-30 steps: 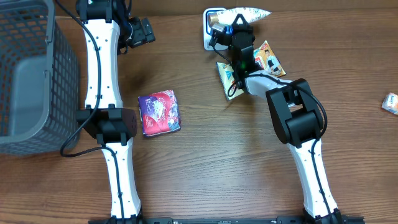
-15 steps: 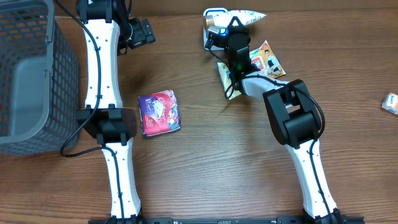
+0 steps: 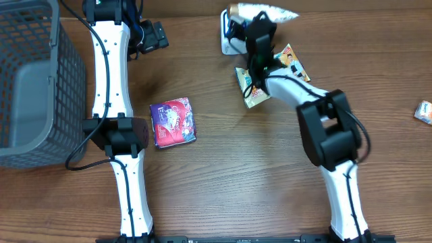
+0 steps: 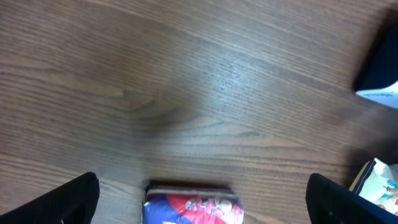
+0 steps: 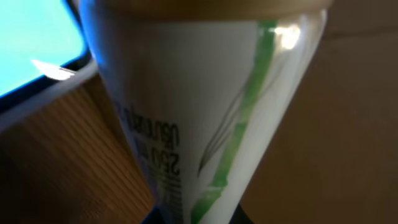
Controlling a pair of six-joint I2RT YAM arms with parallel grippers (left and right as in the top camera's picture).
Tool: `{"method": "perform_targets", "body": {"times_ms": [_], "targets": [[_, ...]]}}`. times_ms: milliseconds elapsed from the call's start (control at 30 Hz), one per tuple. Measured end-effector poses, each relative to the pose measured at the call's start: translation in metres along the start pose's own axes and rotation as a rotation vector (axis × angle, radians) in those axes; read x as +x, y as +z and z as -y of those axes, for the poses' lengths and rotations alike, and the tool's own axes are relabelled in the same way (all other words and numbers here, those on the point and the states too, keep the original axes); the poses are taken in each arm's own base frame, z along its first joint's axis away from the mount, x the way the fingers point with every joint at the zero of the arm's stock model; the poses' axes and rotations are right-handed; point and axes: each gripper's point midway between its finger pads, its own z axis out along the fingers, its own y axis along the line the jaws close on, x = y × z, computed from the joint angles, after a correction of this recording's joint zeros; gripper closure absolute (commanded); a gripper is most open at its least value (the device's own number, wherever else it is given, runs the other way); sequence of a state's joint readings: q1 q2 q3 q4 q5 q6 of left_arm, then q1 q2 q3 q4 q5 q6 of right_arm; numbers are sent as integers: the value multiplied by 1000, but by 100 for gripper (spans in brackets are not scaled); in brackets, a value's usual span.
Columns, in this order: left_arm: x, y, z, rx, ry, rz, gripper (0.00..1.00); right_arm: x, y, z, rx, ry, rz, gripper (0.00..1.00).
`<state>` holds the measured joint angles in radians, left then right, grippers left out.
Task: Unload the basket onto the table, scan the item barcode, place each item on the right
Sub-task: 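Hold the white tube's cap end in front of the scanner with right gripper, then carry the white tube to the right edge and set it down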
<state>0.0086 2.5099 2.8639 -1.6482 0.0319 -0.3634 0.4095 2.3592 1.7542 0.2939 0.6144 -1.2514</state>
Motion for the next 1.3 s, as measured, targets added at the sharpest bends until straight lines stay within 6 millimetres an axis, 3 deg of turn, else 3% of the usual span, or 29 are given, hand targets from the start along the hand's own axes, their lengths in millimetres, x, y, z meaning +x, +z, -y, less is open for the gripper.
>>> {"method": "perform_targets", "body": {"times_ms": [167, 267, 400, 433, 500, 667, 800, 1000, 1033, 1067, 1167, 1300], "targets": [[6, 0, -2, -8, 0, -24, 0, 19, -47, 77, 18, 259, -135, 96], [8, 0, -1, -3, -1, -36, 0, 46, -83, 94, -49, 427, -257, 96], [13, -1, 8, 50, 11, -60, 0, 99, -133, 63, -291, 702, -485, 96], [16, -1, 15, 96, 35, -75, 0, 130, -143, 40, -376, 863, -631, 96], [20, -3, 25, 153, 66, -93, 0, 171, -153, 17, -428, 996, -815, 96], [28, -6, 45, 250, 121, -121, 0, 286, -175, -24, -420, 1244, -1227, 96], [35, -8, 60, 282, 166, -133, 0, 358, -193, -41, -358, 1391, -1433, 96], [44, -9, 77, 306, 212, -144, 0, 426, -215, -40, -262, 1544, -1580, 96], [46, -9, 79, 308, 218, -145, 0, 434, -217, -39, -244, 1562, -1594, 78], [46, -9, 80, 310, 220, -145, 0, 442, -220, -37, -230, 1581, -1607, 0], [46, -9, 80, 312, 220, -146, 0, 462, -230, -35, -208, 1644, -1647, 0], [46, -9, 80, 313, 240, -143, 0, 461, -234, -38, -286, 1698, -1644, 0]]}}
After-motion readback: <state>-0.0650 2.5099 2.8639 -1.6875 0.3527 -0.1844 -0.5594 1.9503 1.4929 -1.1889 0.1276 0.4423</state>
